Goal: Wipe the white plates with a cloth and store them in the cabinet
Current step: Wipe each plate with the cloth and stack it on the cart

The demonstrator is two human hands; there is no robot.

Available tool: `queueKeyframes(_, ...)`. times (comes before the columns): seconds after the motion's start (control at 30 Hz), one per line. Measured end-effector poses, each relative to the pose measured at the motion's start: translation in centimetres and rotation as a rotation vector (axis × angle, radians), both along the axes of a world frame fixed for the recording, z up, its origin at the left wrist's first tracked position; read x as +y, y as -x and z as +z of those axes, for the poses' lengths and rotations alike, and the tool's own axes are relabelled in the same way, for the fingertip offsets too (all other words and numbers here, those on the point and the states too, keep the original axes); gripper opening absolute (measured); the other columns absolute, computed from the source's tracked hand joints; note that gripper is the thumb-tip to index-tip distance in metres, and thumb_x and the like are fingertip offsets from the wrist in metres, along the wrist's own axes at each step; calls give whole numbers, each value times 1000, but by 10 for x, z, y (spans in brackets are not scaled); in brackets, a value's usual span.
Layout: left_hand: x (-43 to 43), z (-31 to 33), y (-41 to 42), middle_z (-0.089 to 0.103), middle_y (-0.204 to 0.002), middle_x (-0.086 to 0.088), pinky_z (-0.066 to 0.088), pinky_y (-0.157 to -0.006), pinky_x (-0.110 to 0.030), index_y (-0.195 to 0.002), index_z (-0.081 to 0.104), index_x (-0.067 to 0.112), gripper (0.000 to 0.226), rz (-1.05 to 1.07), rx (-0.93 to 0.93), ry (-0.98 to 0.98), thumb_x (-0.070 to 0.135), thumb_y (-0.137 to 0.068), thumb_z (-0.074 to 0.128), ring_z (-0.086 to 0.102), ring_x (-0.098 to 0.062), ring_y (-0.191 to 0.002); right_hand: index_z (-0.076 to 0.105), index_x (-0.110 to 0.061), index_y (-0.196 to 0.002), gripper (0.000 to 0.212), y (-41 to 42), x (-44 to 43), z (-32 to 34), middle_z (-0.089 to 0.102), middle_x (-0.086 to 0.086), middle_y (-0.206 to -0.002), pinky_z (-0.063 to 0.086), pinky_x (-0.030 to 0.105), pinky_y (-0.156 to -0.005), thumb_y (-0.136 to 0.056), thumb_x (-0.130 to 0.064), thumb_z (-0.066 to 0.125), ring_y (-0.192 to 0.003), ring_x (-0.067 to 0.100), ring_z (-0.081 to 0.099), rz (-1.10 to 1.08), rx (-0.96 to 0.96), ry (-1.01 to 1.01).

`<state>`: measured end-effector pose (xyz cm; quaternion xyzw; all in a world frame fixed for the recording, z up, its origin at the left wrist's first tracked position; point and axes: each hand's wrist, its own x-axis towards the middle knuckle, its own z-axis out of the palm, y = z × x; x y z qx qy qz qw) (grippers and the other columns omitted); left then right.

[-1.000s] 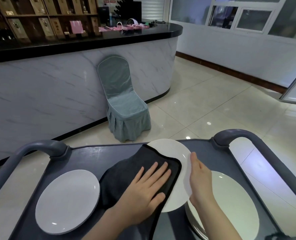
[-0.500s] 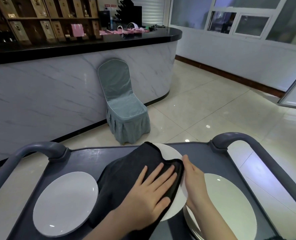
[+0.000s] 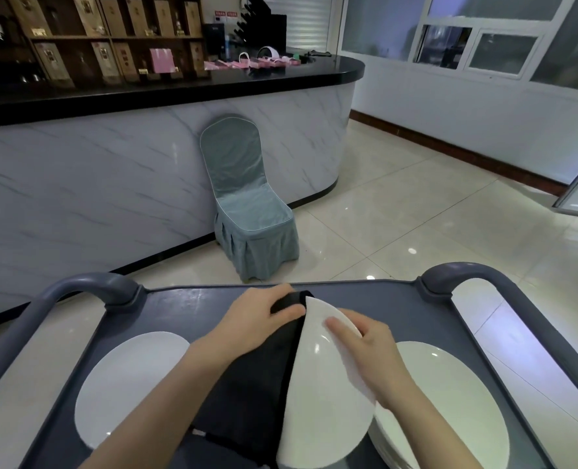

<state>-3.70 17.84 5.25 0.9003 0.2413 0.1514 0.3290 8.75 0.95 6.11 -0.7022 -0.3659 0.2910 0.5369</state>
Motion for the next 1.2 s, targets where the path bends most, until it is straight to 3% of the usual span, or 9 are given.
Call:
queueKeyframes(0.13,-5,-10,19,65,-76,14,43,-64,-13,-82,62,34,9,-13,-181,346,36,-90,65,56,3,-70,75,-41,-94,21,-13,-1,13,73,-27,-100,44,4,-73,-97,-25,61,-93,-9,65,52,-118,-3)
queueKeyframes(0.3,-30,-45,28,72,-81,4,52,-68,-21,-85,66,18,14,421,-353,562,28,-94,63,64,-8,-75,76,-44,-88,26,-17,-10,9,76,-17,-95,51,15,-65,-97,-26,60,-84,1,70,-244,129,-96)
queueKeyframes(0.4,-27,-42,26,66,-70,7,47,-61,-17,-80,63,13,19,424,-349,520,28,-92,65,57,-6,-67,74,-47,-95,24,-15,-14,6,75,-17,-97,51,19,-69,-98,-29,58,-86,1,71,-160,82,-52)
queueKeyframes(0.53,-16,-16,20,57,-62,19,37,-58,-11,-66,58,37,25,55,-160,325,33,-88,68,49,5,-59,75,-44,-97,24,-2,-12,4,75,-20,-100,45,6,-71,-99,-26,59,-91,-4,68,103,-34,28)
queueKeyframes(0.63,-13,-9,18,54,-61,17,36,-57,-12,-64,54,33,26,-37,-81,222,38,-87,67,46,3,-59,76,-40,-98,24,5,-10,1,75,-18,-102,45,7,-74,-99,-26,58,-95,-2,68,139,-34,28)
queueKeyframes(0.8,-27,-33,25,69,-74,0,47,-66,-23,-78,64,14,23,477,-401,465,30,-94,60,54,-6,-67,77,-41,-93,26,-2,-9,9,76,-14,-97,50,11,-66,-98,-24,58,-86,0,70,-161,141,-154)
queueKeyframes(0.9,-34,-42,22,71,-79,-7,52,-71,-35,-80,66,12,24,613,-390,570,31,-94,61,57,-11,-70,76,-42,-92,26,-2,-8,3,76,-13,-95,51,21,-69,-99,-26,57,-84,3,71,-237,197,-124)
queueKeyframes(1.1,-8,-24,21,63,-69,10,46,-65,-23,-77,64,14,25,161,-168,402,37,-87,68,55,-6,-66,75,-37,-98,21,-10,-11,3,75,-15,-97,48,12,-73,-100,-29,56,-91,2,69,72,14,29)
queueKeyframes(1.2,-12,-18,14,61,-70,2,41,-63,-22,-78,63,13,35,-18,-57,343,48,-81,65,51,-3,-66,75,-30,-97,19,-11,-3,5,74,-15,-93,47,13,-74,-100,-31,56,-88,4,67,231,-171,131)
